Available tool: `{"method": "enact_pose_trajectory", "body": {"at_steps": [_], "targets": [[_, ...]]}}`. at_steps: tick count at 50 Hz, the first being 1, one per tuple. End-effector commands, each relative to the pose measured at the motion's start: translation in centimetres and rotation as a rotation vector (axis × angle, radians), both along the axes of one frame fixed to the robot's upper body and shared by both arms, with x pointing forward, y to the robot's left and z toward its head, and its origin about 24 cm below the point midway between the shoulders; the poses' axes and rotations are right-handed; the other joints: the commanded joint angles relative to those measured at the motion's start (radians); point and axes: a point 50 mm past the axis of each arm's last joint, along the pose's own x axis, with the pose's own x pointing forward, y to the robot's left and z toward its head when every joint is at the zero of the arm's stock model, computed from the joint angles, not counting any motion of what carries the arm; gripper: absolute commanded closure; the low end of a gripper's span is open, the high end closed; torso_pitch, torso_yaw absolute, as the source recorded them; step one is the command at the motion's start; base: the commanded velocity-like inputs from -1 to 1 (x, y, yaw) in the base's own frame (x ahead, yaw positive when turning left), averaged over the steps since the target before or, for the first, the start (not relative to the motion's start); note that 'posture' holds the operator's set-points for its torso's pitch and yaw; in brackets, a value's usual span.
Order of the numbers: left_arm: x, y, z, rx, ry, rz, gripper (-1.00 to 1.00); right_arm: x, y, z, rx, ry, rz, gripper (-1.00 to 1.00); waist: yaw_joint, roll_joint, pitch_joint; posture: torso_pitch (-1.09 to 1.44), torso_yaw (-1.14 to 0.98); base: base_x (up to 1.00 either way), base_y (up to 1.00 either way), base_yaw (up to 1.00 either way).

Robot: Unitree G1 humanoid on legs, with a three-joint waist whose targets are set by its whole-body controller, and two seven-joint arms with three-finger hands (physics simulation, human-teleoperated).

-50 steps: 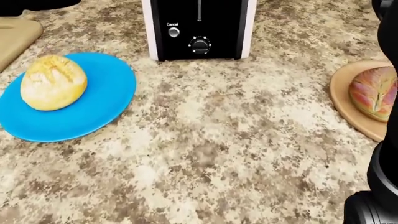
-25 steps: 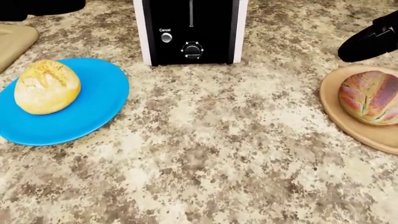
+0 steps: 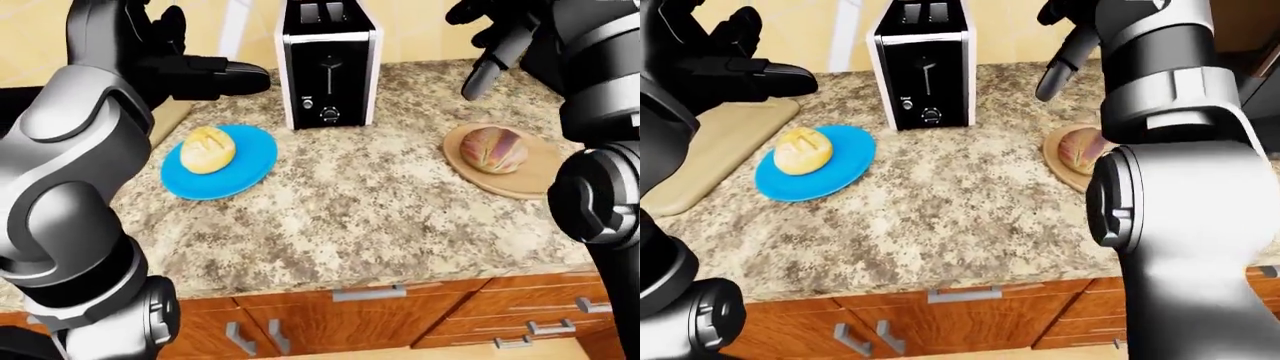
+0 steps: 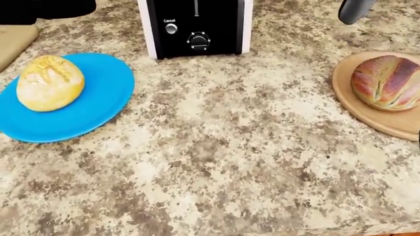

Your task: Place all breads on the cutting board.

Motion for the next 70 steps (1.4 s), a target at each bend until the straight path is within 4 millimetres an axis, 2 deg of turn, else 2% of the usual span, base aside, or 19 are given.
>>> {"method": "enact_pose_trajectory", "body": {"at_steps": [1,6,8,14,20,24,29,41,51,70], "targets": [[-0.8,0.0,1.5,-0.004,-0.085,0.003,-1.0,-0.6,0.2,2.1,-0.031,-0.073,0.01,-1.0,0.0,0.002,-0.029,0.0,0.0,0.0,0.0,0.0],[-0.8,0.0,1.5,-0.005,-0.084,0.003,-1.0,-0.6,-0.3,2.2,-0.078,-0.064,0.009,-1.0,0.005,-0.003,-0.029,0.0,0.0,0.0,0.0,0.0],[-0.8,0.0,1.5,-0.004,-0.085,0.001,-1.0,-0.4,-0.7,1.4,-0.102,-0.034,0.028,-1.0,0.008,-0.004,-0.028,0.0,0.0,0.0,0.0,0.0],[-0.9,0.1,1.5,-0.007,-0.085,0.001,-1.0,-0.2,-2.5,-0.3,-0.111,0.005,-0.06,-1.0,0.012,-0.008,-0.03,0.0,0.0,0.0,0.0,0.0],[-0.7,-0.1,1.3,-0.003,-0.081,0.0,-1.0,-0.1,-3.3,-1.6,-0.107,0.038,-0.079,-1.0,0.014,-0.008,-0.03,0.0,0.0,0.0,0.0,0.0],[-0.9,-0.2,1.5,-0.002,-0.087,-0.003,-1.0,0.2,-3.9,-3.3,-0.113,0.087,-0.087,-1.0,0.014,-0.01,-0.031,0.0,0.0,0.0,0.0,0.0],[-0.7,-0.1,1.4,-0.003,-0.084,-0.001,-1.0,-0.3,-4.9,-3.9,-0.135,0.167,-0.097,-1.0,0.013,-0.012,-0.032,0.0,0.0,0.0,0.0,0.0],[-0.7,-0.1,1.4,-0.003,-0.084,-0.001,-1.0,-1.3,-4.9,-2.1,-0.15,0.239,-0.07,-1.0,0.009,-0.009,-0.028,0.0,0.0,0.0,0.0,0.0],[-0.7,-0.1,1.4,-0.003,-0.084,-0.001,-1.0,-1.0,-4.2,-3.9,-0.131,0.308,0.005,-1.0,0.007,-0.012,-0.03,0.0,0.0,0.0,0.0,0.0],[-0.7,-0.1,1.5,-0.002,-0.084,-0.001,-1.0,-1.4,-4.6,-4.0,-0.15,0.37,0.009,-1.0,0.009,-0.012,-0.032,0.0,0.0,0.0,0.0,0.0]]}}
